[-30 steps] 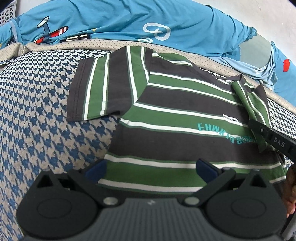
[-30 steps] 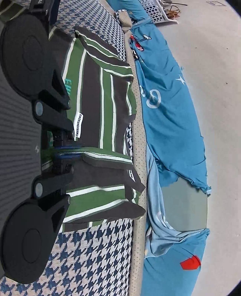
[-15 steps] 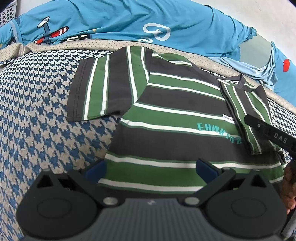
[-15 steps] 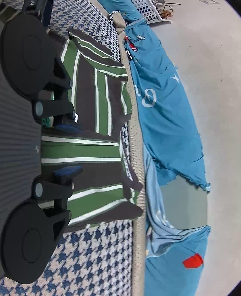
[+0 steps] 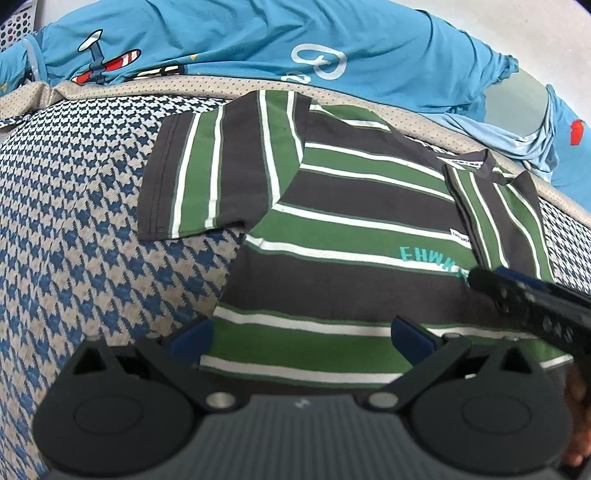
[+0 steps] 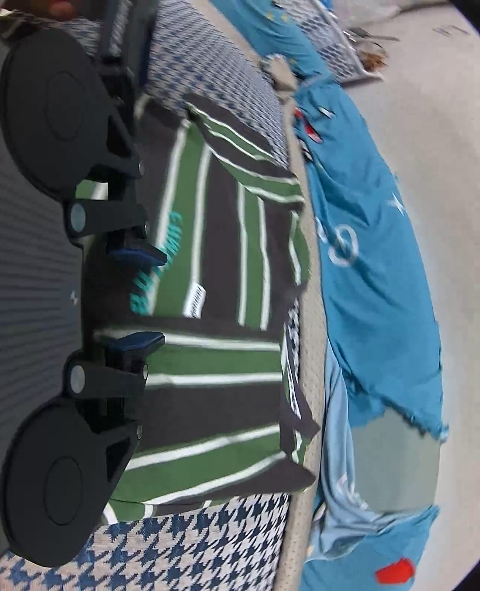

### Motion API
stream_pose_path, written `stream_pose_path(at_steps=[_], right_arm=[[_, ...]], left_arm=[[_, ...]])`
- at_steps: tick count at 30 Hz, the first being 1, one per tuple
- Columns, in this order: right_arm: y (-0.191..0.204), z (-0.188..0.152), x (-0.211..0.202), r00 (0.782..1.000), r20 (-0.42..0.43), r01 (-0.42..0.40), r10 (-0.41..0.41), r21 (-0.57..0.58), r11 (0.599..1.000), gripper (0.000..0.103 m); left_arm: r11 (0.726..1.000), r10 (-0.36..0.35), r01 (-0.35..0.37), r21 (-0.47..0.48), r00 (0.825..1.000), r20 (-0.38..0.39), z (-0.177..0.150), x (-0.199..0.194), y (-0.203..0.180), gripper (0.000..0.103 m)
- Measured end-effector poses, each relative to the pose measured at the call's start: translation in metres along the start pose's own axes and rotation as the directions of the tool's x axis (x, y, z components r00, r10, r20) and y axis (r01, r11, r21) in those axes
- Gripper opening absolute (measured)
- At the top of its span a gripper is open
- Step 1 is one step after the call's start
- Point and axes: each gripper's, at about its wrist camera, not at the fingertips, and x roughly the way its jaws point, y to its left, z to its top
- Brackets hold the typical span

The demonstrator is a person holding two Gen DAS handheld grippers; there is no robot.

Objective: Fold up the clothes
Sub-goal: 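Fold the held sleeve over the shirt body and open the right gripper, then pull the open right gripper back from the folded sleeve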

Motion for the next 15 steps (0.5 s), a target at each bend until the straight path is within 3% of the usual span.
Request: stream_pose_path(at_steps=[8,15], right_arm=[[0.011,-0.013,-0.032,0.994,-0.084,0.077,-0.070,0.083,0.994,0.042],[0.007,-0.035,-0.075,0.985,-0.111,0.157,-0.135,0.216,0.964,0.049]], left_arm=[[0.999,0.012,-0.012,0.036,1.000,-0.007,-0.007,0.002,-0.013,0.103],[0.997,0.035,-0.036,0.071,0.999,0.017,-0.015,0.000,-0.015,0.103]])
